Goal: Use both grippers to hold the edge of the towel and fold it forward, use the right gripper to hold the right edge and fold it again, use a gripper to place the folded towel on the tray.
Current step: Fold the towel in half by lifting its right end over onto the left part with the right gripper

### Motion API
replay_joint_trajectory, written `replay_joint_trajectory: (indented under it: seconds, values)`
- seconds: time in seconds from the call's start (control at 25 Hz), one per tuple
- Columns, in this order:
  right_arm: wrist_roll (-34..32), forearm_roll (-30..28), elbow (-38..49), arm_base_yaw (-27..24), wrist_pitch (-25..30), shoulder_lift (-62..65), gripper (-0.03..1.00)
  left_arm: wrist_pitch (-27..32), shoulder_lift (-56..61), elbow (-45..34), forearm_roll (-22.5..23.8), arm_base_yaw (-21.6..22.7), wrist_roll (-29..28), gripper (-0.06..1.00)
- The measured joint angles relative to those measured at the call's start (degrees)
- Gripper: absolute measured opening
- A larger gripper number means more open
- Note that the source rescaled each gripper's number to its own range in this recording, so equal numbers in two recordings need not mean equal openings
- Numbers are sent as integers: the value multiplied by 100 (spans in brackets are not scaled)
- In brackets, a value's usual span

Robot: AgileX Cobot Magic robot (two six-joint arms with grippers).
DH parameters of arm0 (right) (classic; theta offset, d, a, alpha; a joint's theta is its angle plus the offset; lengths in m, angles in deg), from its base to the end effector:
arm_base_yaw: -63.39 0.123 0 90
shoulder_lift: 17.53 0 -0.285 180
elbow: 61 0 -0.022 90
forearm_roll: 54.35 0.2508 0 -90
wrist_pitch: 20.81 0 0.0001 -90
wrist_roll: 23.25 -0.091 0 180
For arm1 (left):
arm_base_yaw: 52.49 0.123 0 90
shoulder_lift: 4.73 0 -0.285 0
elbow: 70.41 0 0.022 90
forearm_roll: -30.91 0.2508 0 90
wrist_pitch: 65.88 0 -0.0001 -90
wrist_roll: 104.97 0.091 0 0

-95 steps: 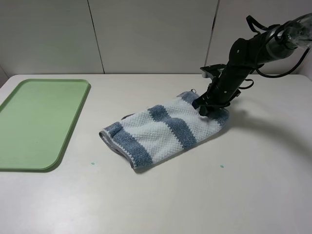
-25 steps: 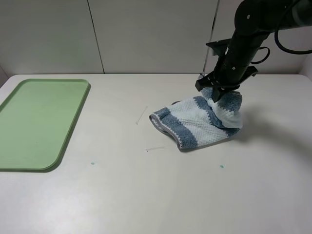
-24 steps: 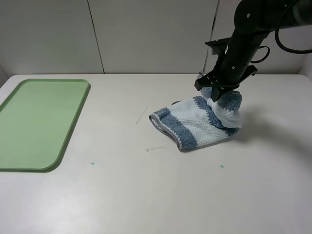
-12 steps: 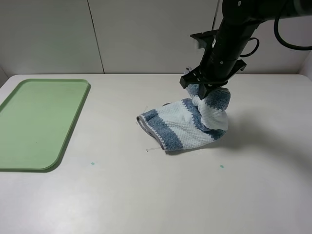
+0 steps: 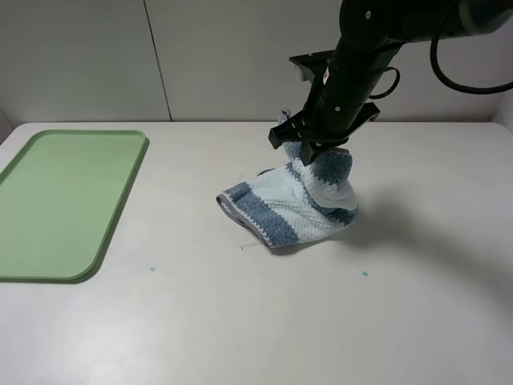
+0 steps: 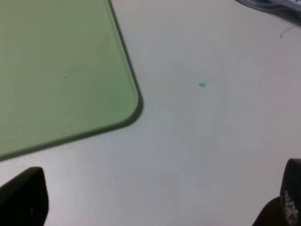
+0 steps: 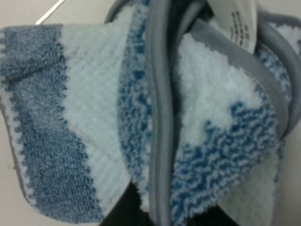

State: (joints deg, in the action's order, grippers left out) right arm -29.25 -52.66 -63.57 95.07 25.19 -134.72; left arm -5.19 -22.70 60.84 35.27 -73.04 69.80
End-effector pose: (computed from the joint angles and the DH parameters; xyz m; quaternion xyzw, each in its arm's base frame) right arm 0.3373 0.2104 0.2062 -0.2109 0.9628 0.0659 0.1553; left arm 0.0234 -0.0023 0.2751 0.1214 0.8876 -0.0617 0.4400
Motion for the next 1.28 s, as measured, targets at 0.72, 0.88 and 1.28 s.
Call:
replay_joint_trajectory:
  seconds: [0.72,0.88,1.28]
  values:
    - [-129,225,28,557,-617,-455,9,0,0,0,0,0,0,99]
    - [-129,278,28,614,-673,-478,9,0,0,0,0,0,0,99]
    - [100,438,38,616,-706,-513,91,0,0,0,0,0,0,99]
